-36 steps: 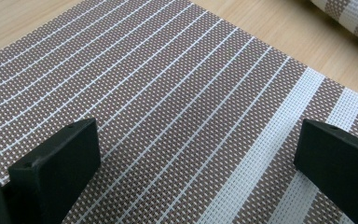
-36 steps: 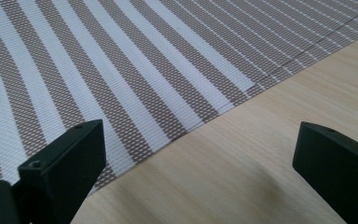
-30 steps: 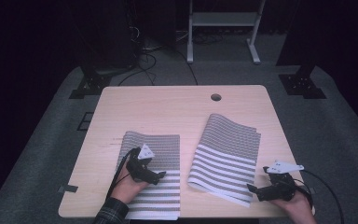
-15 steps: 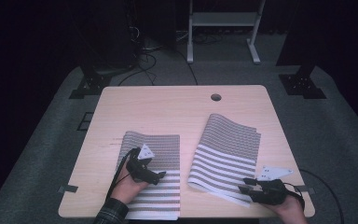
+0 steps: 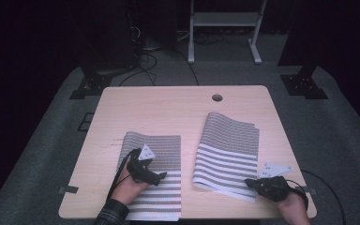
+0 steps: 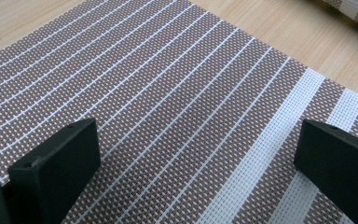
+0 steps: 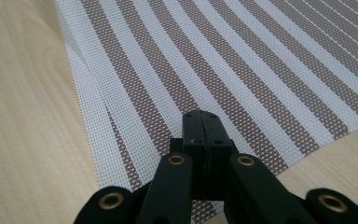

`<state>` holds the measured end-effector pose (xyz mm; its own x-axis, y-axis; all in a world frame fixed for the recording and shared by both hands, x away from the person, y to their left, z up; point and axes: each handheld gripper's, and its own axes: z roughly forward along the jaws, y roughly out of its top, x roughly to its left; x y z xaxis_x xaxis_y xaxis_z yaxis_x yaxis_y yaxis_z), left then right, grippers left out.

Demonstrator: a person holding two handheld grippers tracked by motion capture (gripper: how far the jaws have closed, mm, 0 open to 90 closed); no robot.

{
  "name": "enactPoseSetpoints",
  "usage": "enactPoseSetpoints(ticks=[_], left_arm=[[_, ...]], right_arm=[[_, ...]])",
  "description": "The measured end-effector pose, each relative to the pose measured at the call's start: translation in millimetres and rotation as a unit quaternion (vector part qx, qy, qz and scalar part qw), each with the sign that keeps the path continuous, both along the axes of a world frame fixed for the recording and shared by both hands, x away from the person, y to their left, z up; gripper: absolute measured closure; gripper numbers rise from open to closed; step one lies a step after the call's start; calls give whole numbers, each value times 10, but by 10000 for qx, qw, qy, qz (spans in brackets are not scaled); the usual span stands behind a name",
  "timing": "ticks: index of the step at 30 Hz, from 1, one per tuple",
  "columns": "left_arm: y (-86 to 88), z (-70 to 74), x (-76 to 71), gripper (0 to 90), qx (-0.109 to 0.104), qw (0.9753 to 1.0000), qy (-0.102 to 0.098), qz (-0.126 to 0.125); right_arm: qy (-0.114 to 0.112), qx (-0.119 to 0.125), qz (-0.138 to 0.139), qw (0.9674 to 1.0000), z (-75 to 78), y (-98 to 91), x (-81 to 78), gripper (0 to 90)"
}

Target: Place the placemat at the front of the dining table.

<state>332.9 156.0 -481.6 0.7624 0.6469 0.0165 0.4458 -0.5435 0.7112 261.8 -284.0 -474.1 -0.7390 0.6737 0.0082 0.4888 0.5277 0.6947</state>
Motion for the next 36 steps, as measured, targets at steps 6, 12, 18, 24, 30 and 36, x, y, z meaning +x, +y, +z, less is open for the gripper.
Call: enactPoseSetpoints(ticks=[6, 12, 18, 24, 30, 36], left_arm=[[0, 0, 0, 0, 0, 10000, 1, 0], [0, 0, 1, 0, -1, 10000, 3, 0], [0, 0, 1, 0, 0, 10000, 4, 0], [0, 2, 1, 0, 7, 10000, 11, 0], [0, 1, 2, 0, 3, 10000, 7, 2], [-1, 3, 2, 0, 13, 10000, 17, 5]], right_arm=[[-74, -42, -462, 9989, -3, -138, 149, 897], [-129, -76, -587, 9982, -6, -194, 245, 897], [-186, -82, -747, 9970, -12, -256, 340, 897], [-254, -271, -964, 9946, 0, -342, 453, 897], [-266, -295, -1057, 9936, 5, -370, 482, 846], [-287, 32, -1332, 9907, 83, -488, 441, 641]])
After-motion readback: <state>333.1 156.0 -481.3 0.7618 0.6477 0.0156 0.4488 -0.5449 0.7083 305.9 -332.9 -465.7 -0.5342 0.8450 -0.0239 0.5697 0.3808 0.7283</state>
